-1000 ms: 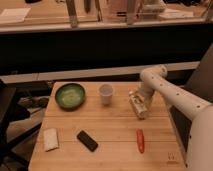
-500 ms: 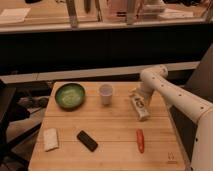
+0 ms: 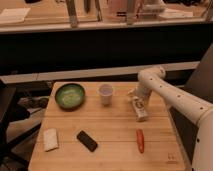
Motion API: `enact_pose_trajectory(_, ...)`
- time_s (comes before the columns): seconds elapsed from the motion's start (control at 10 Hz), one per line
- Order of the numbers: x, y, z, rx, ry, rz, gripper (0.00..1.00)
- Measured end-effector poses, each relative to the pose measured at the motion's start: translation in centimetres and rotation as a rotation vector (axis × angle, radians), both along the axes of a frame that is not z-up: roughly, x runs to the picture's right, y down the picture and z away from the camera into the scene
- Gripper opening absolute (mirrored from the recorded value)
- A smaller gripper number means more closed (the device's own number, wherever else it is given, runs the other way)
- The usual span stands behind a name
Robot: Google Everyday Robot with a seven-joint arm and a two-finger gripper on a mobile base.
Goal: Stand the bottle upright
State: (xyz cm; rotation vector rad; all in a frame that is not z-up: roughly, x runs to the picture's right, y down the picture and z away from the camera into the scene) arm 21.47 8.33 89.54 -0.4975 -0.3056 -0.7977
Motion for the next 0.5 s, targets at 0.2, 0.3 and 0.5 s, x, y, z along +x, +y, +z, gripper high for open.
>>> enact_pose_trajectory(0.2,-0.7,1.7,1.5,-0.055,0.011,-0.025,0.78)
enact_pose_trajectory(0.3,-0.7,2.4,2.0,-0.078,0.032,-0.023,0.7)
enact_pose_trajectory(0.5,-0.7,2.7,2.0,-0.053,0.1,-0.011,0.47)
